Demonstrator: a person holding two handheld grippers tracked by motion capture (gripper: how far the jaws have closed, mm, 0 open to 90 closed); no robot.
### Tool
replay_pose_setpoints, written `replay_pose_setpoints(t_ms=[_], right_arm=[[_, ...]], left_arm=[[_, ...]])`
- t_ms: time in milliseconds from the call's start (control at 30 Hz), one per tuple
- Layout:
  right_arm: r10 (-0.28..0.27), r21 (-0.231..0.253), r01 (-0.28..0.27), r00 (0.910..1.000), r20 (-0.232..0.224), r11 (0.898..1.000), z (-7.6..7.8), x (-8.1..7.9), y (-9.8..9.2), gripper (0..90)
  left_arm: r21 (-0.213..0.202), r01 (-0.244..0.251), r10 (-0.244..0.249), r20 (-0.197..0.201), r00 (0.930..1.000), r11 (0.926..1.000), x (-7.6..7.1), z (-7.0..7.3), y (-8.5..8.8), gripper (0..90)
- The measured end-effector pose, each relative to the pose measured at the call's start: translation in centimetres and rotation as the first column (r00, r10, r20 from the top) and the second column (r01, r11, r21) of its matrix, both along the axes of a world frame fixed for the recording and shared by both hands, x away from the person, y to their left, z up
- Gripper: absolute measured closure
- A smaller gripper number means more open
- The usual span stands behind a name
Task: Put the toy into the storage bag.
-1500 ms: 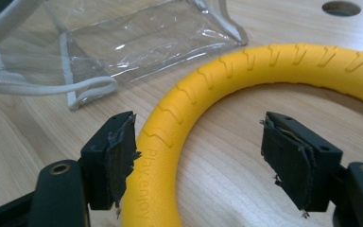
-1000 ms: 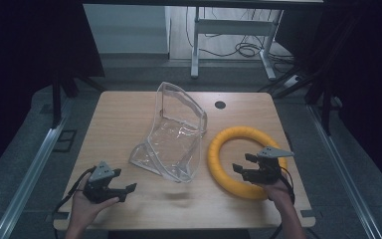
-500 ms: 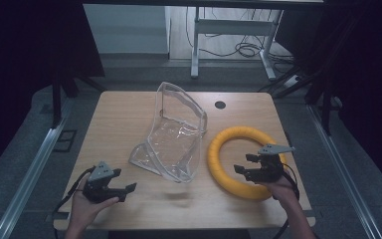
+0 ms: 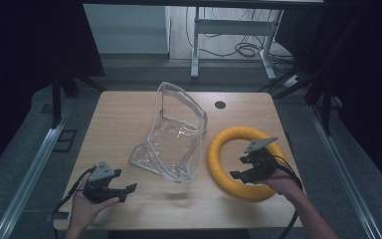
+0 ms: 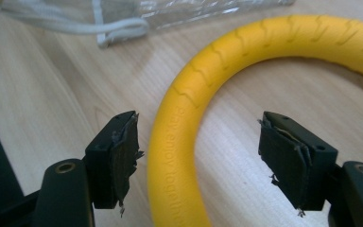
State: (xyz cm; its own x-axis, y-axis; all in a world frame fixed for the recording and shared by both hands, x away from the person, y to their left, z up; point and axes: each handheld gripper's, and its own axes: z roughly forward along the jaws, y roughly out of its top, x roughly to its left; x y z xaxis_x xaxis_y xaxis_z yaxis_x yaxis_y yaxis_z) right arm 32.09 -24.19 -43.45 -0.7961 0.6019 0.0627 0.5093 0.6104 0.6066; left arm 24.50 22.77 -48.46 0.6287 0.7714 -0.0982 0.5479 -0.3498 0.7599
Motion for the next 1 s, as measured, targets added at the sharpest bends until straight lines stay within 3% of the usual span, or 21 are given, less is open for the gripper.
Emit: replay_pose_setpoints(t_ms=[200, 300, 367, 400, 467, 500, 667, 833, 1000], right_arm=[[0.058, -0.071, -0.062, 0.997, -0.052, 0.996, -0.4, -0.1, 1.6, 29.7], [0.097, -0.149, -0.112, 0.99, -0.102, 0.983, -1.2, -0.2, 2.7, 29.6], [0.101, -0.159, -0.118, 0.9888, -0.11, 0.98, -1.3, -0.2, 2.9, 29.6], [0.112, -0.188, -0.134, 0.9859, -0.124, 0.973, -1.7, -0.2, 3.2, 29.6], [0.111, -0.199, -0.136, 0.9852, -0.13, 0.97, -1.9, -0.2, 3.3, 29.7], [0.118, -0.228, -0.148, 0.9832, -0.139, 0.962, -2.3, -0.2, 3.5, 29.8], [0.12, -0.275, -0.161, 0.9797, -0.16, 0.948, -3.2, -0.2, 3.9, 30.1], [0.118, -0.302, -0.168, 0.9769, -0.178, 0.938, -3.9, -0.2, 4.1, 31.0], [0.118, -0.346, -0.177, 0.9753, -0.187, 0.921, -4.6, -0.1, 4.2, 32.3]], left_arm=[[0.003, -0.001, 0.001, 0.001, 1.0, 1.0, 0.0, 0.0, 0.0, 21.2], [0.006, 0.0, 0.0, 0.0, 1.0, 1.0, 0.0, 0.0, 0.0, 21.2], [0.005, -0.001, 0.001, 0.0, 1.0, 1.0, 0.0, 0.0, 0.0, 21.2], [0.003, -0.001, 0.001, 0.001, 1.0, 1.0, 0.0, 0.0, 0.0, 21.2], [0.003, -0.001, 0.001, 0.002, 1.0, 1.0, 0.0, 0.0, 0.1, 21.2], [0.003, -0.001, 0.001, 0.001, 1.0, 1.0, 0.0, 0.0, 0.1, 21.2], [0.009, 0.001, -0.001, -0.004, 1.0, 1.0, 0.0, -0.1, 0.0, 21.2], [0.009, 0.001, -0.001, -0.005, 1.0, 1.0, 0.1, -0.1, -0.1, 21.2], [0.01, 0.001, -0.001, -0.006, 1.0, 0.9999, 0.1, -0.1, -0.1, 21.2]])
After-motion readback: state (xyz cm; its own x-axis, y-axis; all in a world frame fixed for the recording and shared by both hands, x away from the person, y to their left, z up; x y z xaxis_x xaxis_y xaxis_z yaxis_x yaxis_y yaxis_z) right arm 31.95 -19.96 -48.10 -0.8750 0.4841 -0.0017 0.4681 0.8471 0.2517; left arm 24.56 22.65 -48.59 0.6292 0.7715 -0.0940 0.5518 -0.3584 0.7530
